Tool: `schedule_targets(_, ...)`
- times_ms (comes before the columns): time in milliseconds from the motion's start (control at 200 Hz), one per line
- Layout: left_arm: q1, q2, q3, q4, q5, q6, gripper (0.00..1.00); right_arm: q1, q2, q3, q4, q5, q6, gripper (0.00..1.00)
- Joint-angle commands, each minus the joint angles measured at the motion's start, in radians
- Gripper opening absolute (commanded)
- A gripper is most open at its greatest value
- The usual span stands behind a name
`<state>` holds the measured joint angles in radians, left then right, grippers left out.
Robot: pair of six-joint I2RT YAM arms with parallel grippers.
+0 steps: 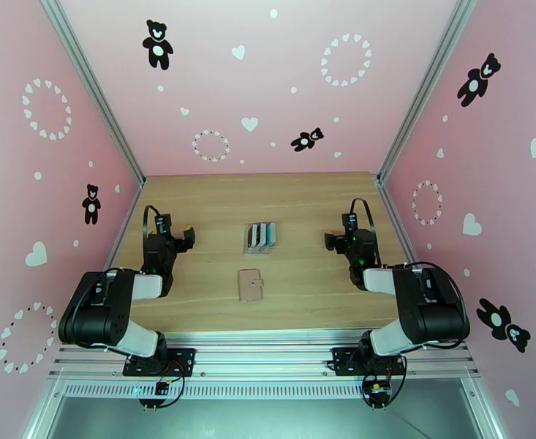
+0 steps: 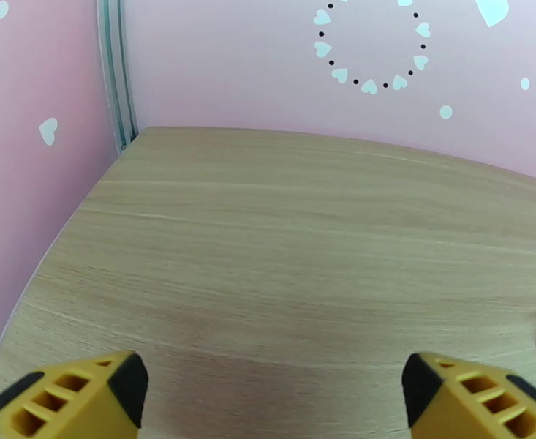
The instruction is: Put the credit cards into the card holder
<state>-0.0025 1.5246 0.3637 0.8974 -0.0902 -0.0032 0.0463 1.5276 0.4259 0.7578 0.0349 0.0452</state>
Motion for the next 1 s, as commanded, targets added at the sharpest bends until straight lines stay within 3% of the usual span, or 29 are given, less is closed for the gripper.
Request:
schedule_targets(0,0.001,0.005,0.01,-0.011,-0.005,0.003,0.98,-0.003,0.004,-0.004,0.019,-0.001,0.004,0.99)
schedule_targets(996,-0.001,0.004,0.009,-0.012,-0.009,0.003,0.98,-0.009,0.008,0.0,0.013,-0.015,0.008,0.99)
